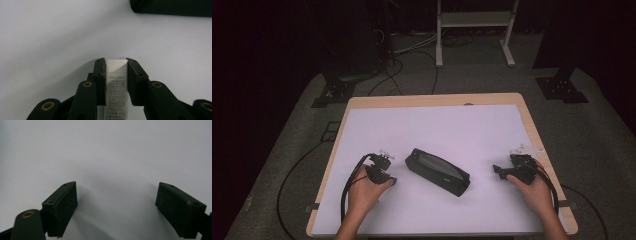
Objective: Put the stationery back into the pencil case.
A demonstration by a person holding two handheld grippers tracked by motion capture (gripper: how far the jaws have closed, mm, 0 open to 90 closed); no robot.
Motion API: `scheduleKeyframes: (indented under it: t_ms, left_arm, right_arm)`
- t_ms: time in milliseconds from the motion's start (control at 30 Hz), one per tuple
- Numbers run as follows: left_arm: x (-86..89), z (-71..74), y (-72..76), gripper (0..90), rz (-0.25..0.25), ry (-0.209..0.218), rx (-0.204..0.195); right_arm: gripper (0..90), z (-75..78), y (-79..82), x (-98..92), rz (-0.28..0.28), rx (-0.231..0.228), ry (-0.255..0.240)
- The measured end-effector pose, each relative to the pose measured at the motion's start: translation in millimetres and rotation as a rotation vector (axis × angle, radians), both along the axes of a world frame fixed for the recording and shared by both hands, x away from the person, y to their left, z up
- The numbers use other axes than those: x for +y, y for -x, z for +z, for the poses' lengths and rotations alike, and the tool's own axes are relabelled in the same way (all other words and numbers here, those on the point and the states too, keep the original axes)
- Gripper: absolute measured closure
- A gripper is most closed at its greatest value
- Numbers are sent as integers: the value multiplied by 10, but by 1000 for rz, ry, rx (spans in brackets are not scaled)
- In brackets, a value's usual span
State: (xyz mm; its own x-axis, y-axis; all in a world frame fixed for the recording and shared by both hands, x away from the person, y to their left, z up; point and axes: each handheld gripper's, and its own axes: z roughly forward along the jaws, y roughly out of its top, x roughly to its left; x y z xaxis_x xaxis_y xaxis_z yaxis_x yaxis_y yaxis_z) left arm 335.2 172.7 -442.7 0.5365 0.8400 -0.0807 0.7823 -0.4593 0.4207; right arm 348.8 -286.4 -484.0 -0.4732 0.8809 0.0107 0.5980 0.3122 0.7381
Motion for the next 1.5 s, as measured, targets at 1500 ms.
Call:
scheduleKeyframes:
  t_ms: [1500]
  left_arm:
    - [216,467,98,709,-166,410,-296]
  right_arm:
    - [163,0,0,0,0,0,0]
